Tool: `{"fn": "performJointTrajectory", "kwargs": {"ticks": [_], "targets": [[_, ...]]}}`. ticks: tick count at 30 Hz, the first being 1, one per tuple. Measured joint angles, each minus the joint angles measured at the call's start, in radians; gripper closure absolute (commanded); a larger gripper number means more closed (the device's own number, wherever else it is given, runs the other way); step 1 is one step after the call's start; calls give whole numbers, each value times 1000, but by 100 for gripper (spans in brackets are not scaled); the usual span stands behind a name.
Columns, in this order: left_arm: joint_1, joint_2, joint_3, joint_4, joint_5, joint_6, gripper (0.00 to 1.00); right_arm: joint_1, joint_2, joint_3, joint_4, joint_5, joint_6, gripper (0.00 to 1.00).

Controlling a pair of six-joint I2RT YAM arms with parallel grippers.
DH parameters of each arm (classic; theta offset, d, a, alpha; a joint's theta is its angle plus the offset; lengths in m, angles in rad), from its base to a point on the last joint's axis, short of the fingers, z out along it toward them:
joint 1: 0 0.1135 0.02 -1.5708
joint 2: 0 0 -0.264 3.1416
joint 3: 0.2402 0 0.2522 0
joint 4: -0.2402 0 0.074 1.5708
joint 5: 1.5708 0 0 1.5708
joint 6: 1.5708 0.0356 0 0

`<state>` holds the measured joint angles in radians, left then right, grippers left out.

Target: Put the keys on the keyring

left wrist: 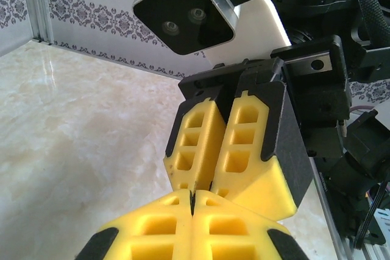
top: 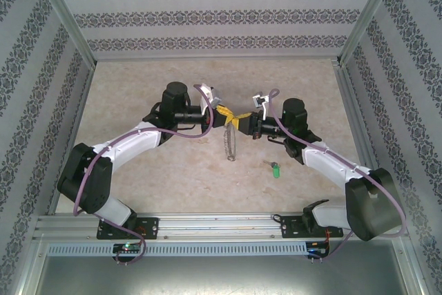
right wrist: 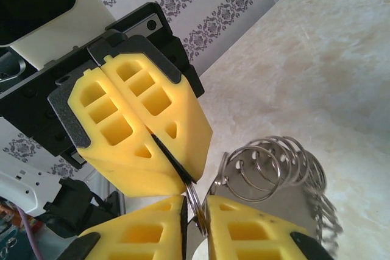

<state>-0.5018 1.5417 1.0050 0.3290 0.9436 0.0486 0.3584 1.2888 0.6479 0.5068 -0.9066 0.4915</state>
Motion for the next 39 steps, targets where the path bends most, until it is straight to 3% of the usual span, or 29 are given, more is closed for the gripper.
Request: {"fn": "performJointTrajectory", "kwargs": {"ticks": [4, 8, 15, 19, 23, 29, 30, 35, 39], "targets": [[4, 0, 0, 1, 2, 0, 100, 0, 2, 6, 0, -1, 0, 89], [8, 0, 0, 1, 7, 0, 100, 0, 3, 8, 1, -3, 2, 100], [13, 0, 1, 13, 13, -24, 100, 0, 3, 10, 6, -2, 1, 100], [16, -3, -17, 84, -24, -102, 92, 0, 3, 16, 23, 11, -4, 100], [34, -47, -76, 166, -101, -193, 69, -1, 2, 19, 21, 19, -24, 100], [56, -134, -134, 222, -213, -242, 6, -1, 2, 19, 21, 29, -51, 100], [56, -143, -140, 227, -231, -241, 0, -3, 2, 19, 21, 31, -55, 100], [57, -173, -169, 232, -335, -240, 0, -3, 0, 21, 19, 51, -73, 100], [58, -180, -174, 233, -484, -287, 0, -3, -5, 22, 18, 62, -76, 100]]}}
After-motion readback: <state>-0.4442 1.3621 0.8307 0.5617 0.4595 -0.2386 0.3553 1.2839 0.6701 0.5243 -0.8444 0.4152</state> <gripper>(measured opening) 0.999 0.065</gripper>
